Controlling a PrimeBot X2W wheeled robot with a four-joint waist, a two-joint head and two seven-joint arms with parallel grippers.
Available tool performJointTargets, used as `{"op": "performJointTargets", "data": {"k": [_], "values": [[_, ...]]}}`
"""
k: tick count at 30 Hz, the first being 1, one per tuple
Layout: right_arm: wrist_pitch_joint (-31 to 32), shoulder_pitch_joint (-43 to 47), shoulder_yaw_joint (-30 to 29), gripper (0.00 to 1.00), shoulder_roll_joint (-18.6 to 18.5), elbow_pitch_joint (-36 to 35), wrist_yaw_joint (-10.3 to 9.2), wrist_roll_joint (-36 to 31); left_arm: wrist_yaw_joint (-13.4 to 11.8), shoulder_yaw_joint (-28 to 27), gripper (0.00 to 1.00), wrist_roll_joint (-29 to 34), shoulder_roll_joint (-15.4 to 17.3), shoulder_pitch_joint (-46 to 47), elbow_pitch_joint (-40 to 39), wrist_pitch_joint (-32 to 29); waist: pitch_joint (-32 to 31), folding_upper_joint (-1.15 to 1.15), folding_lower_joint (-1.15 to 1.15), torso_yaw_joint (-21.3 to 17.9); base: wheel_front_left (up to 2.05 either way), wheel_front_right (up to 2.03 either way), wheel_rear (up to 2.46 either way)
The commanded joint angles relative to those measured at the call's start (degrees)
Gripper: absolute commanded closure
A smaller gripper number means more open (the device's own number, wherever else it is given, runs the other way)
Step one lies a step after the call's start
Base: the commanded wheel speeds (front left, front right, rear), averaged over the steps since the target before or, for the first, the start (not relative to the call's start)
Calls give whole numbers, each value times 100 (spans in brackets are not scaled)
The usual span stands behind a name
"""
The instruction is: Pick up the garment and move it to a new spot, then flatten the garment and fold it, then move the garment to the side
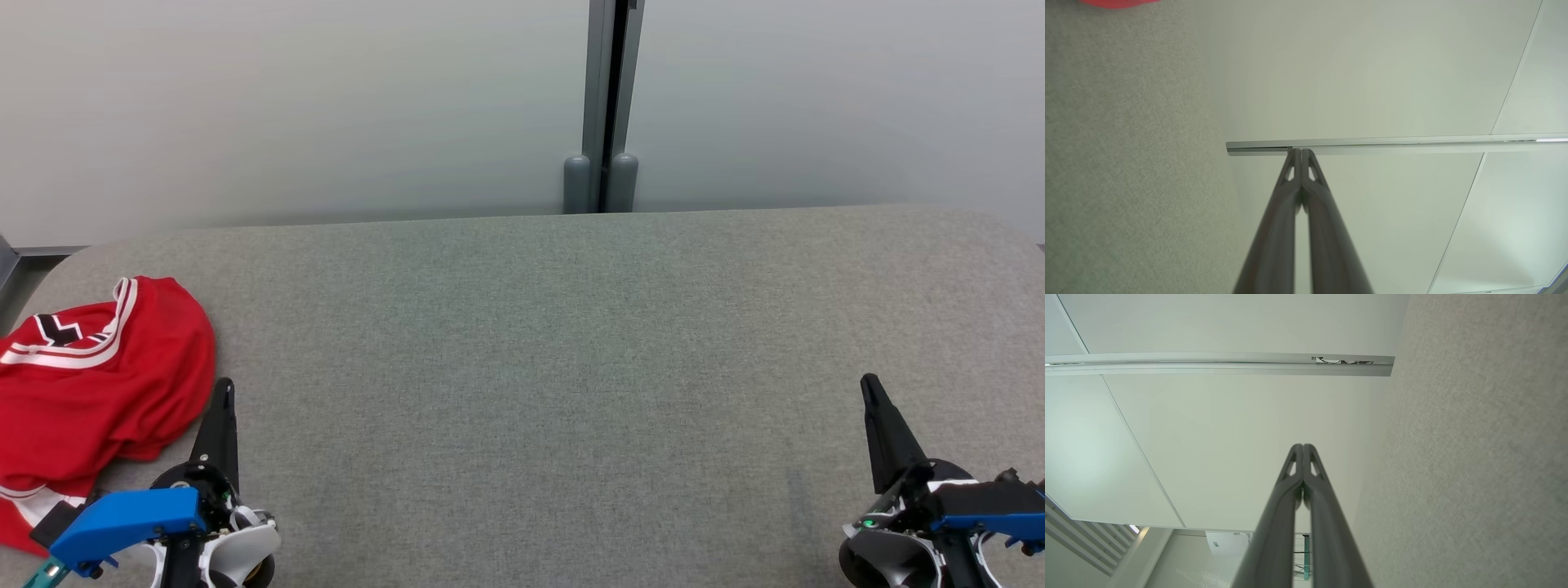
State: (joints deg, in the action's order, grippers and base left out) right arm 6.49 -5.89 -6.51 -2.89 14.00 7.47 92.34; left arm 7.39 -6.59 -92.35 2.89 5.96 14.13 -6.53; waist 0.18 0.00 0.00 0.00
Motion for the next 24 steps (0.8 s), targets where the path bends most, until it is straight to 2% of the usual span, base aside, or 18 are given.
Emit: {"op": "performJointTargets", "data": {"k": [1, 7, 8, 17, 24], "values": [[7, -71, -8, 100, 6, 9, 5, 16, 28, -4, 100, -14, -14, 61, -25, -14, 0, 0, 0, 0, 0, 0, 0], [6, -71, -8, 100, 6, 9, 5, 16, 28, -4, 100, -14, -14, 61, -25, -14, 0, 0, 0, 0, 0, 0, 0], [-2, 0, 1, 0, 0, 0, 0, 0, 0, 0, 0, 1, 0, 0, 0, 1, 0, 0, 0, 0, 0, 0, 0], [-149, 112, 146, 0, 19, 118, -9, -105, -2, 98, 0, 90, -13, -156, 92, 156, -1, 0, 0, 0, 0, 0, 0], [-346, 88, 237, 0, 16, 157, -7, -575, -62, 194, 0, 490, -10, -187, 24, 352, -3, 0, 0, 4, 0, 0, 0]]}}
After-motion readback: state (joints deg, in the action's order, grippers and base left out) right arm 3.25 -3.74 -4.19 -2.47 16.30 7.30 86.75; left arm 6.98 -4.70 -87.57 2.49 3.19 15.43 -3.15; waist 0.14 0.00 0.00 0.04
